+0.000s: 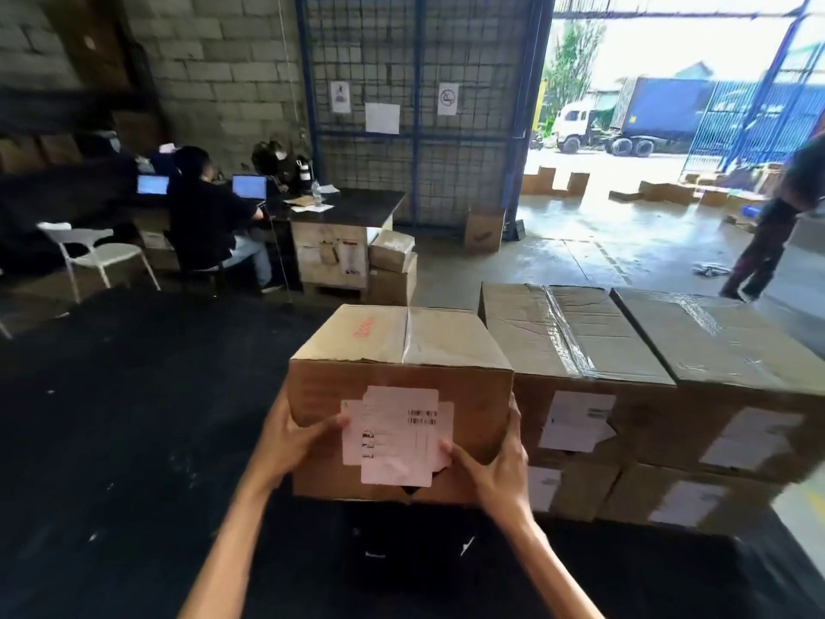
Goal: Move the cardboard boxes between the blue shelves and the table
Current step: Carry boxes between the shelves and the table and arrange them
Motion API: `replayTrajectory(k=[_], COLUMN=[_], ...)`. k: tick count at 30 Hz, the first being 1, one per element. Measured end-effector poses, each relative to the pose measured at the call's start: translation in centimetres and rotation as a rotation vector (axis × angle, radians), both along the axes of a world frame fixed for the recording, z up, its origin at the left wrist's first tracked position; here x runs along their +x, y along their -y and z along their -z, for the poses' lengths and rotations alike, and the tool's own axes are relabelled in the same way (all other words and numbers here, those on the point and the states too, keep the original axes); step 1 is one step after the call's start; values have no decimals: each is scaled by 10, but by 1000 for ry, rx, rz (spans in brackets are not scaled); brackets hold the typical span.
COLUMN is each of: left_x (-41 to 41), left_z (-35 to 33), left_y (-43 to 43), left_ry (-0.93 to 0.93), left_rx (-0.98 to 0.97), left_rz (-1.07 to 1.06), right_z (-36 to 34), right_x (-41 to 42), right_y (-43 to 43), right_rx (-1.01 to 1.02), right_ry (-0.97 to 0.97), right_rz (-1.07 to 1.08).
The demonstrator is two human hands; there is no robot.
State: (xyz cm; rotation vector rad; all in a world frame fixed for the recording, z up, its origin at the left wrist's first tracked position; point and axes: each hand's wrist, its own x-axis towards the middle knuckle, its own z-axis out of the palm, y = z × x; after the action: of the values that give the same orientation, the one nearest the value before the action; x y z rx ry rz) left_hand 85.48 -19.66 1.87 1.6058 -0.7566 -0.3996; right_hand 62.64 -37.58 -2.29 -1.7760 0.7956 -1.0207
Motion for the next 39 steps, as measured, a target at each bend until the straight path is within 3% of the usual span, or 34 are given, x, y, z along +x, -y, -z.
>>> replayTrajectory(k=[5,8,13,21,27,32,39], left_x=[8,17,18,37,56,38,-84], left_z=[21,29,55,76,81,82,139], left_y=[12,24,49,88,115,119,93], left_ry=[-46,-25,45,21,-42,-61,77], left_rx=[-3,-5,52,162,276,387,595], left_rz=[-19,-72,-172,-230,-267,-312,-38], right_z=[19,29,38,29,25,10,48], right_x=[11,22,38,53,52,37,-77], right_y=[7,11,17,65,79,73,50], right_rx=[-18,-213,-466,-767,-753,-726,-585], right_ry=[-69,-150,-449,-759,-883,-833,-850], right_rz=[17,79,306,170,175,26,-56])
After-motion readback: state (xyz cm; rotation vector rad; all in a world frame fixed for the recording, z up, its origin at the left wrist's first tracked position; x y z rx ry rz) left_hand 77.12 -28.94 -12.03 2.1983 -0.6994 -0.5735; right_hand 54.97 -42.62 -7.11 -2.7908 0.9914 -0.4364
